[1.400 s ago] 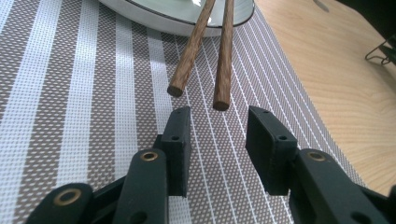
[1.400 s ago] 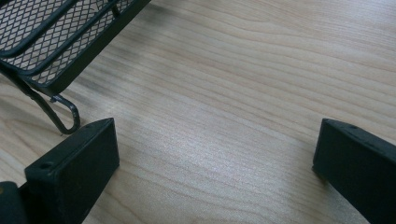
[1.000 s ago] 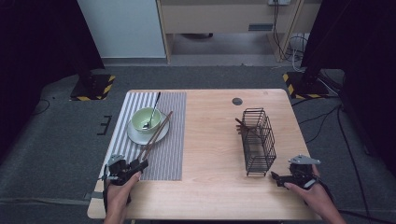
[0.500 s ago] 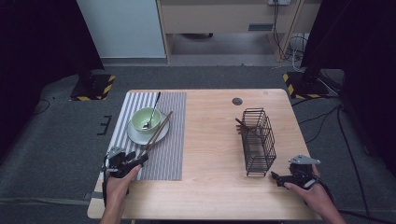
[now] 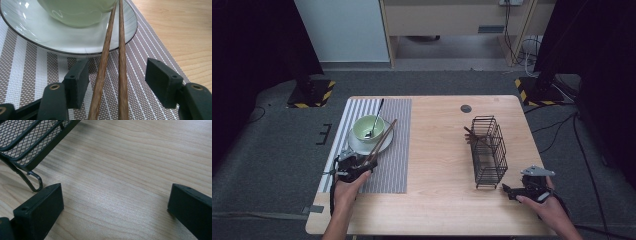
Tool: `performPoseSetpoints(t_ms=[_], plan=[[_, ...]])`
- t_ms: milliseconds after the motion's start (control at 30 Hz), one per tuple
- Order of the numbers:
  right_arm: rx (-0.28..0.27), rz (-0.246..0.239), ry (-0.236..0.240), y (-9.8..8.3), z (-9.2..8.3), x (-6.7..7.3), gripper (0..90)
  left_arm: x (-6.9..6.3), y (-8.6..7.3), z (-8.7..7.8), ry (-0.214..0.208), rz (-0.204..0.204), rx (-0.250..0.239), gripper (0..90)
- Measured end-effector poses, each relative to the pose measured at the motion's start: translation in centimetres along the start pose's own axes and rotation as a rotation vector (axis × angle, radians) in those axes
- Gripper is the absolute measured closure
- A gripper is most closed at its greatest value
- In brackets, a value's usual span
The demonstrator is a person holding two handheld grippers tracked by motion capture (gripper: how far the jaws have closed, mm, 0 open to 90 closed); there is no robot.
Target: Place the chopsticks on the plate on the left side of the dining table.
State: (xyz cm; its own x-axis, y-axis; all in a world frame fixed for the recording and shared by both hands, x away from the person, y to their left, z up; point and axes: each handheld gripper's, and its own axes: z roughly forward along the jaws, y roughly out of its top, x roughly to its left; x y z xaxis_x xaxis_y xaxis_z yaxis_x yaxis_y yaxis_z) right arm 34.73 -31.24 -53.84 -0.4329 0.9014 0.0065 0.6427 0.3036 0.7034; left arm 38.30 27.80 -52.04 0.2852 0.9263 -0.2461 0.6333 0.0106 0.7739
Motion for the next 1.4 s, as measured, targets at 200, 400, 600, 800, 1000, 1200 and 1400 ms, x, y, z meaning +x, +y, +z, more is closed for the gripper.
performPoseSetpoints(t_ms=[200, 400, 600, 800, 1000, 1200, 1400], plan=[[0.0, 0.0, 0.0, 0.0, 0.0, 0.0, 0.3, -0.04, -0.2, 0.54, 0.018, 0.013, 0.028, 42.7], [0.0, 0.0, 0.0, 0.0, 0.0, 0.0, 0.4, 0.08, -0.23, 0.61, 0.052, 0.024, 0.041, 52.8], [0.0, -0.001, 0.0, 0.0, 0.0, -0.01, 0.3, 0.27, -0.2, 0.64, 0.068, 0.011, 0.058, 64.9], [0.0, 0.0, 0.0, 0.0, 0.0, 0.0, 0.3, 0.48, -0.18, 0.48, 0.075, -0.006, 0.059, 70.8], [0.0, 0.0, 0.0, 0.0, 0.0, 0.0, 0.4, 0.55, -0.28, 0.56, 0.081, -0.018, 0.051, 65.3], [0.0, 0.0, 0.0, 0.0, 0.0, 0.0, 0.4, 0.58, -0.59, 0.11, 0.085, -0.006, 0.033, 52.3], [0.0, 0.0, 0.0, 0.0, 0.0, 0.0, 0.4, 0.73, -0.71, -0.23, 0.088, 0.014, 0.028, 49.3]])
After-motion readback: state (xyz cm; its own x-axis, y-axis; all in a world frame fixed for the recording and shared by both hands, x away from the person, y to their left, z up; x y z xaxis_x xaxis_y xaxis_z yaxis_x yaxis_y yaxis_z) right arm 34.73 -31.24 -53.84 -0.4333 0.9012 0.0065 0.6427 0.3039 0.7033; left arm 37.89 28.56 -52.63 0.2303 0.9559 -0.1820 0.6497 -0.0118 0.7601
